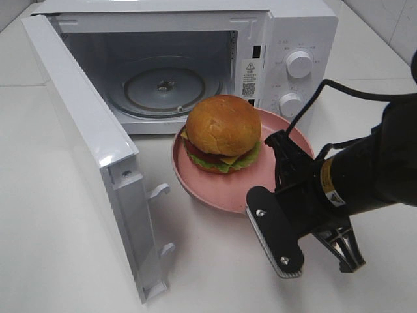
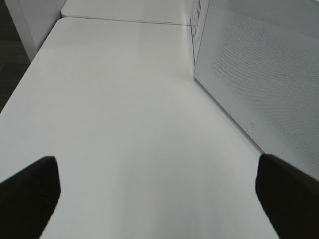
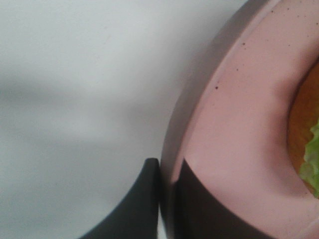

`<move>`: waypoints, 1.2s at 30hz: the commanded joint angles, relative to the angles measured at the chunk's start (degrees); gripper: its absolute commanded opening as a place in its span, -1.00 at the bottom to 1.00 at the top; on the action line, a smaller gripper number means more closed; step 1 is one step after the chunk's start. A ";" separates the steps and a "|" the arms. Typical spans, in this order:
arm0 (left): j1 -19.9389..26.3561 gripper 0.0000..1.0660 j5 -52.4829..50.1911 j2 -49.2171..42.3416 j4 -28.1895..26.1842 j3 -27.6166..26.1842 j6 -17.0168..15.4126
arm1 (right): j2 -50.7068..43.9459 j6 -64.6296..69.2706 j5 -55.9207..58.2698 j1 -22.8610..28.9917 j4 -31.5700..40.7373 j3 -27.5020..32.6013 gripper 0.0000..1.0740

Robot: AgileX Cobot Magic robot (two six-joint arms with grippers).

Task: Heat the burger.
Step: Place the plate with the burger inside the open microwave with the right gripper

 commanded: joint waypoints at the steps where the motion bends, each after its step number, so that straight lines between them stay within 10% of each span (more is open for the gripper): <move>1: -0.34 0.89 -0.92 -0.80 -0.46 0.23 0.23 | 1.38 -0.46 -3.27 0.23 -0.69 -2.81 -1.00; 36: -0.34 0.89 -0.92 -0.80 -0.46 0.23 0.23 | 14.67 -6.99 4.01 -0.11 5.44 -24.41 -1.00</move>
